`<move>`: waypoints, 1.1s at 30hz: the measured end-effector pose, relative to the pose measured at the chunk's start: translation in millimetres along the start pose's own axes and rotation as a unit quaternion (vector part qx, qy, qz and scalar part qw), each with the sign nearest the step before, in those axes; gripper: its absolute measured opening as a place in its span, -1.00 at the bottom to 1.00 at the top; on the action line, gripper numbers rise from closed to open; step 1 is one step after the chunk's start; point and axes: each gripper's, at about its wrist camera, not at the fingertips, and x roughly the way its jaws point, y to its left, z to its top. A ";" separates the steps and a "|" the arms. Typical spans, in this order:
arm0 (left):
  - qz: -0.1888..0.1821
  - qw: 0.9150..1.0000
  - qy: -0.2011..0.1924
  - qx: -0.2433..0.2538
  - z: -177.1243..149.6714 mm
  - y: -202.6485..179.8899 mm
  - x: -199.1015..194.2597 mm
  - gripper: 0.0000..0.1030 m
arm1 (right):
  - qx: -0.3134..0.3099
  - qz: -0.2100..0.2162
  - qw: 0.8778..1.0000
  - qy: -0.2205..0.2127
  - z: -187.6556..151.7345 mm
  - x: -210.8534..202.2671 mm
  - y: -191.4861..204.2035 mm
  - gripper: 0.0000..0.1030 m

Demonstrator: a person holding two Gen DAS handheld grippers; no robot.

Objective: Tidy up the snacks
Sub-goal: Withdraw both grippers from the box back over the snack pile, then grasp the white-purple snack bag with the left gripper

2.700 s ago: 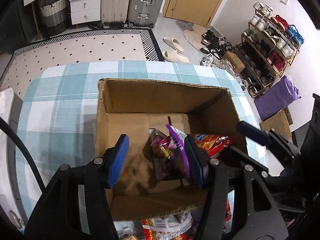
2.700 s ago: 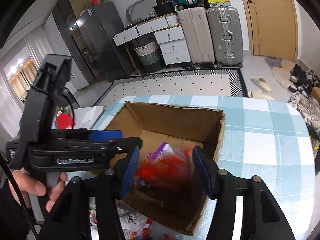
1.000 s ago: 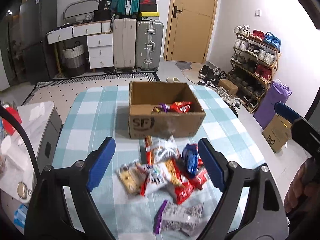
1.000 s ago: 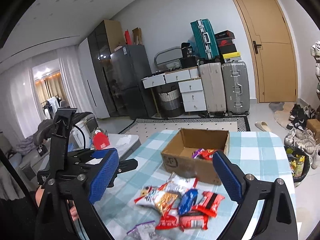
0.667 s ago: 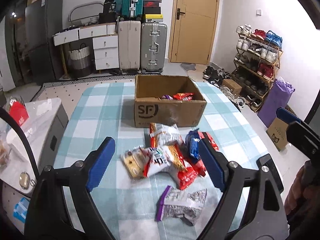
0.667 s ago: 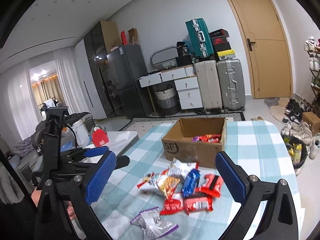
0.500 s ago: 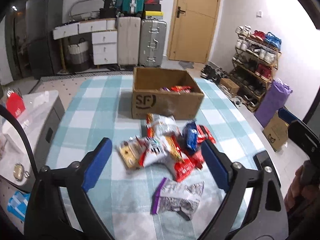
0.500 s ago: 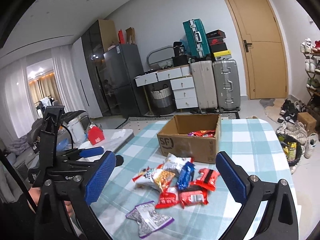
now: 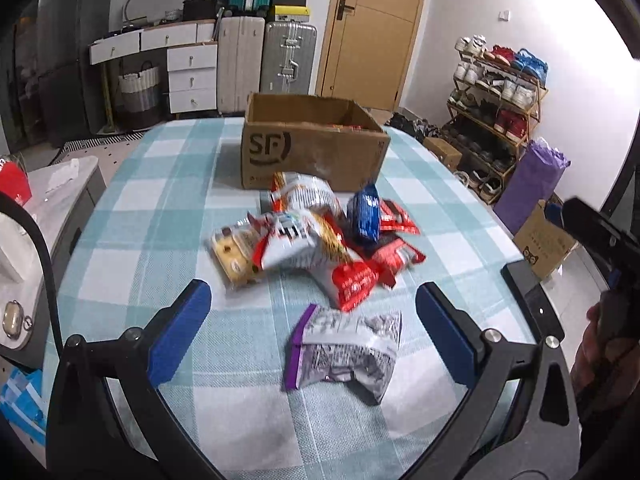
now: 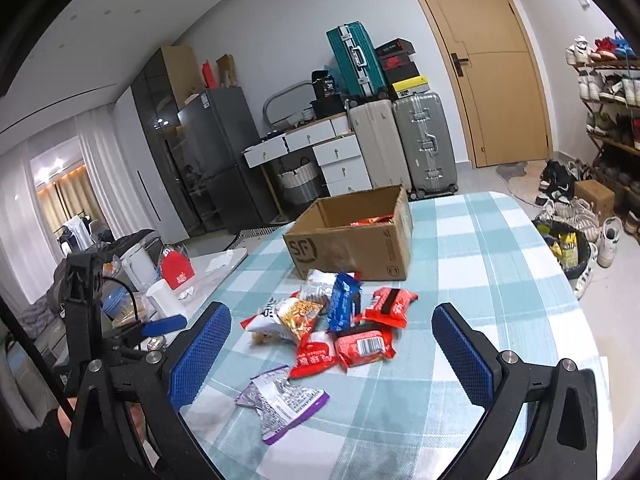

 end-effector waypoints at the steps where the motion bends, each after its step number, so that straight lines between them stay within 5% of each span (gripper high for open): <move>1: 0.000 1.000 0.003 0.002 -3.4 -0.7 2.9 0.98 | 0.000 -0.001 1.000 0.000 -1.2 -0.3 -0.7 0.99; 18: -0.058 0.993 0.098 0.001 -42.2 -8.3 86.7 0.98 | 0.037 0.003 0.998 0.041 -37.0 24.6 -32.9 0.99; 33: -0.052 0.992 0.116 0.025 -40.6 -20.2 121.8 0.98 | 0.045 0.014 0.996 0.074 -53.2 54.8 -44.5 0.99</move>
